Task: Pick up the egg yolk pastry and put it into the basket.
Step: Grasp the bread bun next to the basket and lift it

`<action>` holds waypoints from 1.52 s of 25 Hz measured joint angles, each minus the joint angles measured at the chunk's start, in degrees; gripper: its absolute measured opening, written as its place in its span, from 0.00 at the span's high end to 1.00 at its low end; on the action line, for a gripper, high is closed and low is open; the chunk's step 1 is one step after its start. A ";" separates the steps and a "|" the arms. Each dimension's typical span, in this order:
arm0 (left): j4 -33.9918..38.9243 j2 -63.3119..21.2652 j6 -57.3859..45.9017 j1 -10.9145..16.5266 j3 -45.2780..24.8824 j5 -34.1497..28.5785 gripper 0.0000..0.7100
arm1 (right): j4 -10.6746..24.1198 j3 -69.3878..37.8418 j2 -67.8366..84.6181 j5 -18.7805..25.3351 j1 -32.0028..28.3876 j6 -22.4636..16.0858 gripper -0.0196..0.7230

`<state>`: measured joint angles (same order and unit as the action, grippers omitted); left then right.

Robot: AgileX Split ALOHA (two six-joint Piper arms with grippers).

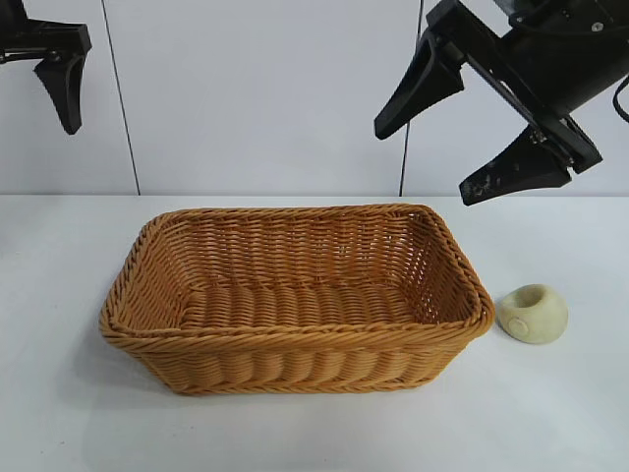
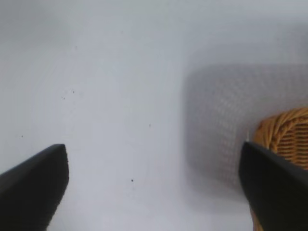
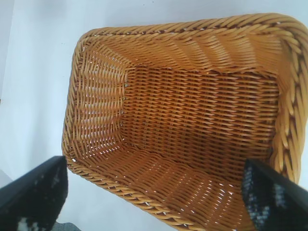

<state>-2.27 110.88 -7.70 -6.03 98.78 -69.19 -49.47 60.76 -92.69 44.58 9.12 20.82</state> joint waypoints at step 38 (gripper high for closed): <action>1.51 -95.70 2.75 0.31 -69.90 7.87 0.02 | -0.44 0.00 0.00 0.90 0.00 0.00 0.04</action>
<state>-0.76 15.18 -4.95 -5.72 28.87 -61.31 -49.91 60.76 -92.69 45.48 9.12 20.82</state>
